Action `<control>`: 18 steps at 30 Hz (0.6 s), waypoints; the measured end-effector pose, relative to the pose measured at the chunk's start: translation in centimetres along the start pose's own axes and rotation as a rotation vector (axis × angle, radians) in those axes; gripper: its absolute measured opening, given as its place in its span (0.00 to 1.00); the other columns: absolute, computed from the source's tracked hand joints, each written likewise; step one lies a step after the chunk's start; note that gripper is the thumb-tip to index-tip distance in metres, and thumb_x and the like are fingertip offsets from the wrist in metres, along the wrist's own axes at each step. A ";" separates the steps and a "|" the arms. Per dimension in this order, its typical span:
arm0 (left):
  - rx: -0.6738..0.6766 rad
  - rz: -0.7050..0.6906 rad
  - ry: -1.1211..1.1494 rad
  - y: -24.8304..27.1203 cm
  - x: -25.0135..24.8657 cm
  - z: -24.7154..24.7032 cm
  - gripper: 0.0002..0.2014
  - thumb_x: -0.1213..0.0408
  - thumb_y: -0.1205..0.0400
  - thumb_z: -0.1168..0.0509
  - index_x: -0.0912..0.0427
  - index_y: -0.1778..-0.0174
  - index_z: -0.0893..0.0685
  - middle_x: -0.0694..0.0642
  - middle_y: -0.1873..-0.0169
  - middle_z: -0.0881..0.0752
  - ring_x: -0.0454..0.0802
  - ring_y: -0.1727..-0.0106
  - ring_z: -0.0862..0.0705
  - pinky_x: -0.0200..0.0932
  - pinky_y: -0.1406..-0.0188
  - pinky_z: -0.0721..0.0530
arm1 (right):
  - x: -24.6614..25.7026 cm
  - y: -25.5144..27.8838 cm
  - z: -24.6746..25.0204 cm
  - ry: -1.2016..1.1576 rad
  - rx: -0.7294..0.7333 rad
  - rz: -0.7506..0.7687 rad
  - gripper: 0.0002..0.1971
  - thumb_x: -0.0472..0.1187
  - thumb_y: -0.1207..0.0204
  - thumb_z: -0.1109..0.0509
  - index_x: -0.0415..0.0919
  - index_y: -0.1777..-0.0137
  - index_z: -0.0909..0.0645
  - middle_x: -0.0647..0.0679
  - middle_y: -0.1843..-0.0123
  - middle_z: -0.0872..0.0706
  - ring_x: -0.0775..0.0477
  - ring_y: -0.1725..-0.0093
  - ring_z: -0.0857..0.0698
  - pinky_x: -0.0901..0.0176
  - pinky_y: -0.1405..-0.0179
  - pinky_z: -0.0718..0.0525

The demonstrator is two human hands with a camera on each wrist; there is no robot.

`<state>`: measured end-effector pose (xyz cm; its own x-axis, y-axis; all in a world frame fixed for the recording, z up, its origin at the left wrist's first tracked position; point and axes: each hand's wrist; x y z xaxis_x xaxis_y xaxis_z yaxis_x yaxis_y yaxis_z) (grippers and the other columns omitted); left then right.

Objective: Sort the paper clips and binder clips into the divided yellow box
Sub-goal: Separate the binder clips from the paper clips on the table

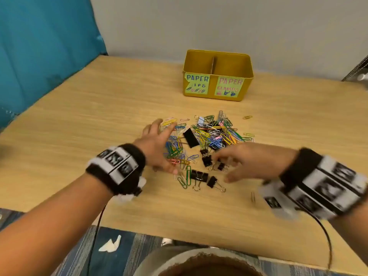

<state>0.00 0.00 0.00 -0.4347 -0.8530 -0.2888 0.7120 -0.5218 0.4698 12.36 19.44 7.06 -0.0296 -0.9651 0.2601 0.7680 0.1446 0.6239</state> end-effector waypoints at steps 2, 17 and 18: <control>0.056 0.051 -0.108 -1.9 -0.9 0.2 0.71 0.42 0.46 0.20 0.38 0.21 0.70 0.54 0.20 0.74 0.64 0.18 0.68 0.72 0.22 0.49 | 0.4 -2.9 1.6 0.009 -0.084 -0.002 0.39 0.51 0.29 0.26 0.53 0.20 0.40 0.47 0.23 0.28 0.47 0.28 0.25 0.53 0.29 0.27; 0.021 0.078 -0.052 -6.0 -3.1 -0.3 0.29 0.69 0.25 0.32 0.57 0.28 0.32 0.65 0.34 0.30 0.65 0.38 0.21 0.53 0.43 0.18 | -6.7 -12.6 2.6 -0.091 -0.273 -0.206 0.37 0.53 0.36 0.22 0.49 0.26 0.30 0.37 0.30 0.29 0.36 0.34 0.22 0.49 0.33 0.22; -0.018 0.076 -0.078 -6.2 -3.4 -0.5 0.25 0.70 0.23 0.35 0.60 0.30 0.31 0.66 0.35 0.29 0.66 0.38 0.22 0.53 0.43 0.20 | -6.6 -12.7 2.6 -0.117 -0.293 -0.194 0.34 0.49 0.35 0.22 0.46 0.29 0.28 0.37 0.32 0.26 0.37 0.36 0.20 0.53 0.37 0.22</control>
<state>-2.61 6.14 -2.35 -0.4202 -0.8879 -0.1872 0.7542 -0.4564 0.4721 1.14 24.55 -0.73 -0.2523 -0.9345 0.2511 0.8913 -0.1234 0.4364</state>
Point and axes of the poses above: each hand's wrist, its own y-axis away from the middle knuckle, its own z-axis out of the back of the hand, x = y × z
